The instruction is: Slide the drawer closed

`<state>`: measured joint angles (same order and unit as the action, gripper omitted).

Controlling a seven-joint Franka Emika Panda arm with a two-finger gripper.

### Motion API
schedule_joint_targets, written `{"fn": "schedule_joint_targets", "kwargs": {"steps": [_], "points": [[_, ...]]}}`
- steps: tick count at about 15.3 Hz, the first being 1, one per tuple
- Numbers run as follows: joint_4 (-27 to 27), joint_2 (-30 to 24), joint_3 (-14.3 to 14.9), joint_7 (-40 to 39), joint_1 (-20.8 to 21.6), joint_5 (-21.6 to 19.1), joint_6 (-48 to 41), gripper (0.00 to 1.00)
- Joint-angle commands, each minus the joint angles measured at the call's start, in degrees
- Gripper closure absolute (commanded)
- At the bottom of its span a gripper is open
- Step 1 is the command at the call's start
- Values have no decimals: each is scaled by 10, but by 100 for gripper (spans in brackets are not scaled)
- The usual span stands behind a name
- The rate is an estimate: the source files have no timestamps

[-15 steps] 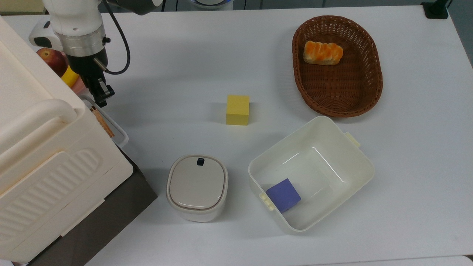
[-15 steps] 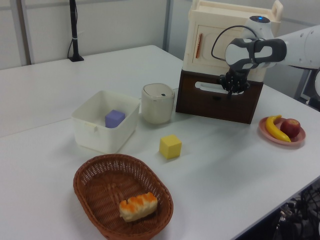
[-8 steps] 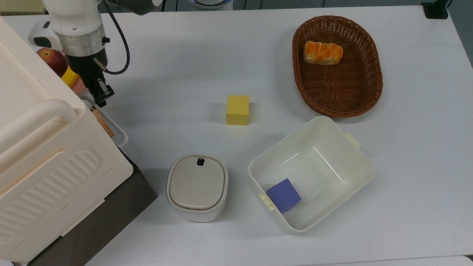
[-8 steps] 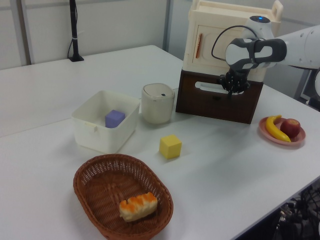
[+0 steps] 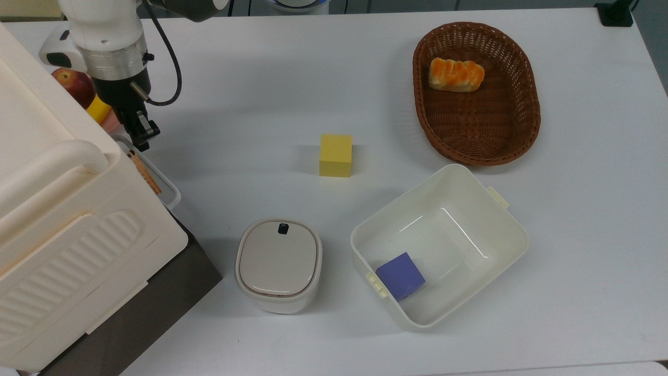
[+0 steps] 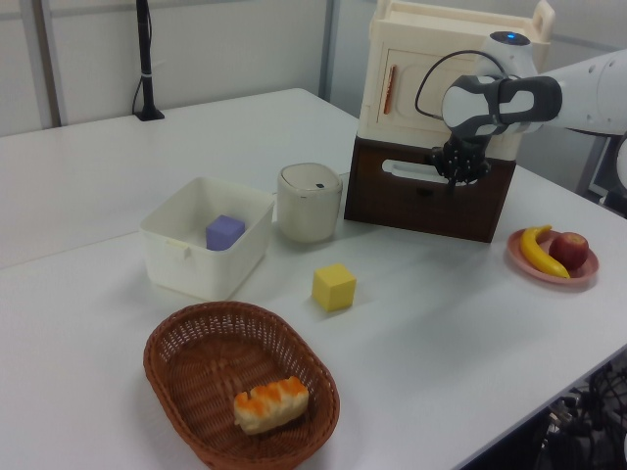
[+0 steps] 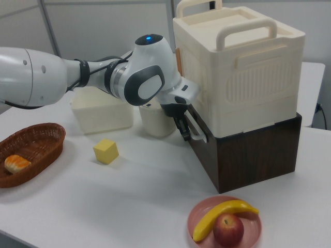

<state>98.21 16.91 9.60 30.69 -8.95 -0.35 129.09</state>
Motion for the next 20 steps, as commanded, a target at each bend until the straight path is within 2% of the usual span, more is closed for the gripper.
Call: {"fn": "schedule_joint_targets", "kwargs": {"steps": [1,5,8,10,12,15,16,17,18,20], "points": [[-7,6,7,-14,0,-2,13,100],[0,0,-17,-60,27,17,4,100],[-1,-24,-53,-91,48,16,-41,100],[1,-49,-64,-121,64,14,-58,100],[0,-80,-70,-169,85,12,-100,100],[-5,-133,-71,-284,117,11,-178,100],[-10,-144,-71,-297,123,9,-200,75],[-17,-151,-71,-296,127,9,-218,23],[-21,-155,-72,-299,134,11,-236,0],[-43,-154,-78,-297,152,15,-265,0]]}}
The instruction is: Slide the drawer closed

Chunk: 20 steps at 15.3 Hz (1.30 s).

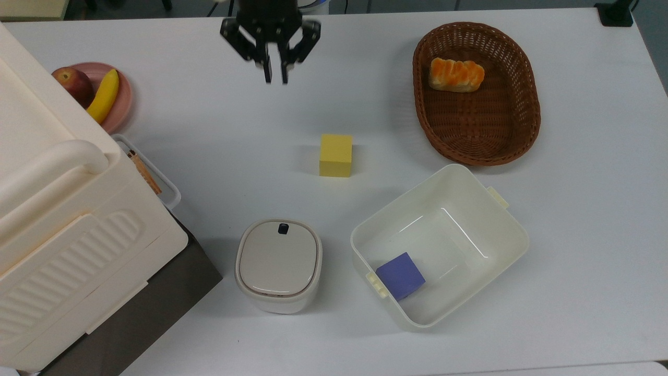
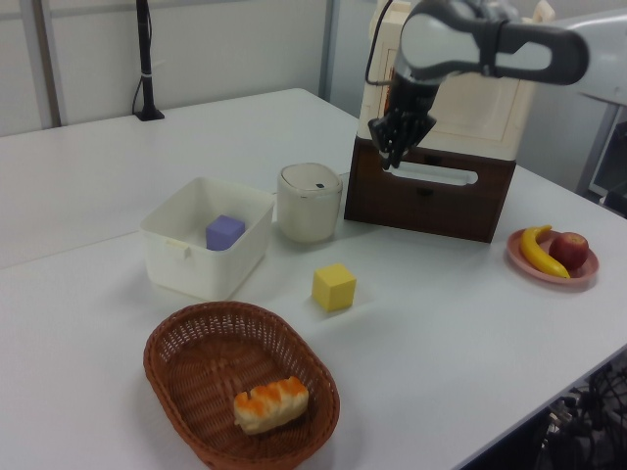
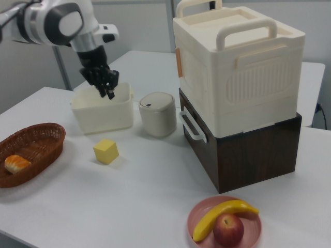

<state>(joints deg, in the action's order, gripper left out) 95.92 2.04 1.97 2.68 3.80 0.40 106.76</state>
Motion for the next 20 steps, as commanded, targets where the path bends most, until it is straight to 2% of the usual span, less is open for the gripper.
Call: {"fn": "schedule_joint_targets", "kwargs": {"steps": [1,4,20], "points": [[-39,-2,-4,-15,29,5,-57,0],[-88,1,-4,-9,38,-1,-107,0],[-91,5,2,16,32,0,-117,0]]}}
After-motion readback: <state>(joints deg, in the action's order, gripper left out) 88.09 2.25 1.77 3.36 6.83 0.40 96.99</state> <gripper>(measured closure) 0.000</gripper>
